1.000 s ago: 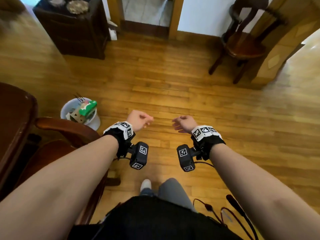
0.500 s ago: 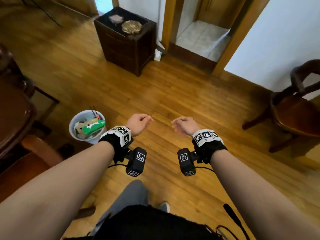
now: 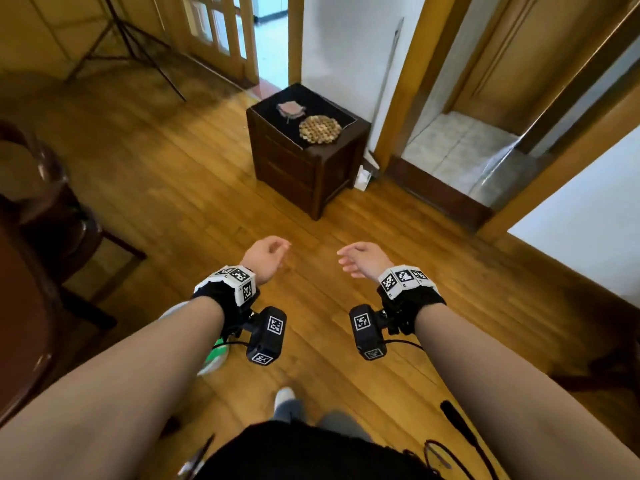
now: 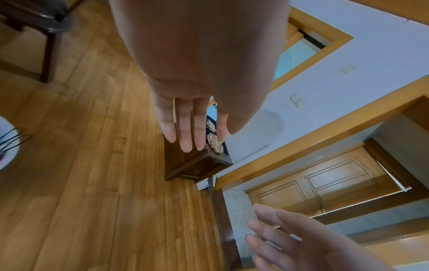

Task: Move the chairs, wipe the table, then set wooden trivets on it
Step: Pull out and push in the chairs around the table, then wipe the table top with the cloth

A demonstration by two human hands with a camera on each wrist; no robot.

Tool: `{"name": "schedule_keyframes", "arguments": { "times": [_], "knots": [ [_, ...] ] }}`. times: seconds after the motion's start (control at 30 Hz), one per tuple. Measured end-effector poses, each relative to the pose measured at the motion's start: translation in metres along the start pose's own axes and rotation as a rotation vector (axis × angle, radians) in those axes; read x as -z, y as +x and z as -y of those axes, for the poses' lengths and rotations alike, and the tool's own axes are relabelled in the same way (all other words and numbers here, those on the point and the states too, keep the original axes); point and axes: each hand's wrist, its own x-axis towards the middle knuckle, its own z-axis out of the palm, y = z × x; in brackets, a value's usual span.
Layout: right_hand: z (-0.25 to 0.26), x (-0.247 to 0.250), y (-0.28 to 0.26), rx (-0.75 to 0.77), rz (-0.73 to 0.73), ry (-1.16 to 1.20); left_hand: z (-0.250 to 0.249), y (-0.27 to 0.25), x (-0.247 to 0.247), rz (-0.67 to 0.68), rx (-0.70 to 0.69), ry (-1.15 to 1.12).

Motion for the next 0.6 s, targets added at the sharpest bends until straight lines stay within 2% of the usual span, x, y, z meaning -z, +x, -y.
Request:
{"name": "schedule_keyframes", "arguments": {
  "times": [0.27, 0.43, 0.6],
  "knots": [
    [0.08, 0.031, 0.162, -0.042, 0.004, -0.002, -0.04, 0.171, 0.049, 0.048, 0.012, 0.081],
    [0.136, 0.06, 0.284, -0.024, 0.001, 0.015, -0.064, 0.3, 0.083, -0.035, 0.043, 0.108],
    [0.214, 0.087, 0.402, -0.041, 0.035, 0.018, -0.104, 0.42, 0.125, -0.127, 0.061, 0.088]
  ]
}}
